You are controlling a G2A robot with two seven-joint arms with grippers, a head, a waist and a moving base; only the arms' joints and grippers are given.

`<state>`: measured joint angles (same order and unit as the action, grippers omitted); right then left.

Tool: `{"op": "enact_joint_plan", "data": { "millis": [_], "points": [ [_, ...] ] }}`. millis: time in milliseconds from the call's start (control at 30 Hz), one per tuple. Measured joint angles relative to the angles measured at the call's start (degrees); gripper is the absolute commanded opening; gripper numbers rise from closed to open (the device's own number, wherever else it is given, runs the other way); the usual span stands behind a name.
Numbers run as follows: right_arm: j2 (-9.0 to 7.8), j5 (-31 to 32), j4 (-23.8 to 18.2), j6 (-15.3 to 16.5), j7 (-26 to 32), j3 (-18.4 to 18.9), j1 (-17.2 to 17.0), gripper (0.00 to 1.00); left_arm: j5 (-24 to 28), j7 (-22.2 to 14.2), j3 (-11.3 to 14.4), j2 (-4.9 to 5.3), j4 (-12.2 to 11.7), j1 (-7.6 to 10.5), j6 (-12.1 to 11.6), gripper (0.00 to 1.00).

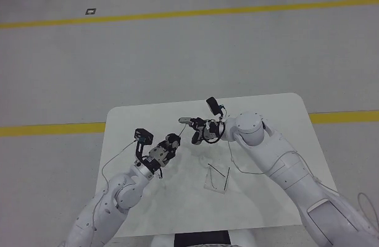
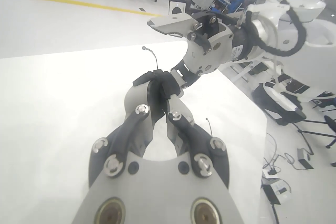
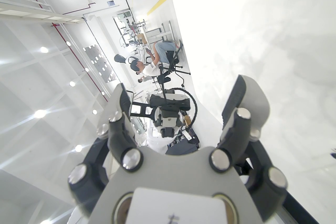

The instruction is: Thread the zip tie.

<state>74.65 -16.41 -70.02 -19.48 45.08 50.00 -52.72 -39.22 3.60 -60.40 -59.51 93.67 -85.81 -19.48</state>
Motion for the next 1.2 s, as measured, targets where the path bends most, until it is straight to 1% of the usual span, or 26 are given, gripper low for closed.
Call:
{"op": "enact_joint_plan", "data": {
  "millis": [33, 100, 133, 200, 233, 333, 367, 400, 433, 500, 533, 867, 933, 1000, 1033, 1100, 1133, 1200],
  "points": [
    [0.0, 0.0, 0.0, 0.0, 0.0, 0.0, 0.0, 1.0, 2.96, -1.65, -0.38, 0.56, 1.08, -0.21, 0.0, 0.0],
    [0.0, 0.0, 0.0, 0.0, 0.0, 0.0, 0.0, 1.0, 7.2, -4.6, -1.12, 1.56, 2.55, -0.44, 0.0, 0.0],
    [0.0, 0.0, 0.0, 0.0, 0.0, 0.0, 0.0, 1.0, 9.7, -6.45, -1.71, 2.28, 3.43, -0.65, 0.0, 0.0],
    [0.0, 0.0, 0.0, 0.0, 0.0, 0.0, 0.0, 1.0, 13.45, -9.31, -2.57, 3.37, 4.63, -0.96, 0.0, 0.0],
    [0.0, 0.0, 0.0, 0.0, 0.0, 0.0, 0.0, 1.0, 15.68, -11.02, -3.25, 4.08, 5.06, -1.12, 0.0, 0.0],
    [0.0, 0.0, 0.0, 0.0, 0.0, 0.0, 0.0, 1.0, 20.65, -13.73, -4.87, 5.52, 5.08, -1.31, 0.0, 0.0],
    [0.0, 0.0, 0.0, 0.0, 0.0, 0.0, 0.0, 1.0, 21.97, -14.34, -5.14, 5.86, 5.02, -1.27, 0.0, 0.0],
    [0.0, 0.0, 0.0, 0.0, 0.0, 0.0, 0.0, 1.0, 23.02, -14.9, -5.35, 6.17, 4.77, -1.16, 0.0, 0.0],
    [0.0, 0.0, 0.0, 0.0, 0.0, 0.0, 0.0, 1.0, 23.68, -15.32, -5.59, 6.53, 3.92, -0.91, 0.0, 0.0],
    [0.0, 0.0, 0.0, 0.0, 0.0, 0.0, 0.0, 1.0, 22.61, -14.79, -5.89, 6.86, 2.1, -0.4, 0.0, 0.0],
    [0.0, 0.0, 0.0, 0.0, 0.0, 0.0, 0.0, 1.0, 22.0, -14.6, -5.91, 6.88, 1.76, -0.3, 0.0, 0.0],
    [0.0, 0.0, 0.0, 0.0, 0.0, 0.0, 0.0, 1.0, 21.78, -14.56, -5.89, 6.86, 1.83, -0.31, 0.0, 0.0],
    [0.0, 0.0, 0.0, 0.0, 0.0, 0.0, 0.0, 1.0, 22.44, -14.75, -5.83, 6.79, 1.71, -0.23, 0.08, 0.0],
    [0.0, 0.0, 0.0, 0.0, 0.0, 0.0, 0.0, 1.0, 26.27, -16.86, -5.88, 6.7, 1.38, 0.09, 0.03, 0.0],
    [0.0, 0.0, 0.0, 0.0, 0.0, 0.0, 0.0, 1.0, 28.75, -18.53, -6.12, 6.73, 1.25, 0.24, 0.01, 0.0],
    [0.0, 0.0, 0.0, 0.0, 0.0, 0.0, 0.0, 1.0, 34.94, -23.7, -7.24, 7.01, 1.15, 0.44, 0.0, 0.0],
    [0.0, 0.0, 0.0, 0.0, 0.0, 0.0, 0.0, 1.0, 38.38, -26.92, -8.25, 7.26, 1.08, 0.39, 0.0, 0.0],
    [0.0, 0.0, 0.0, 0.0, 0.0, 0.0, 0.0, 1.0, 43.67, -32.3, -10.17, 7.66, 0.93, 0.15, 0.0, 0.0]
  ]
}}
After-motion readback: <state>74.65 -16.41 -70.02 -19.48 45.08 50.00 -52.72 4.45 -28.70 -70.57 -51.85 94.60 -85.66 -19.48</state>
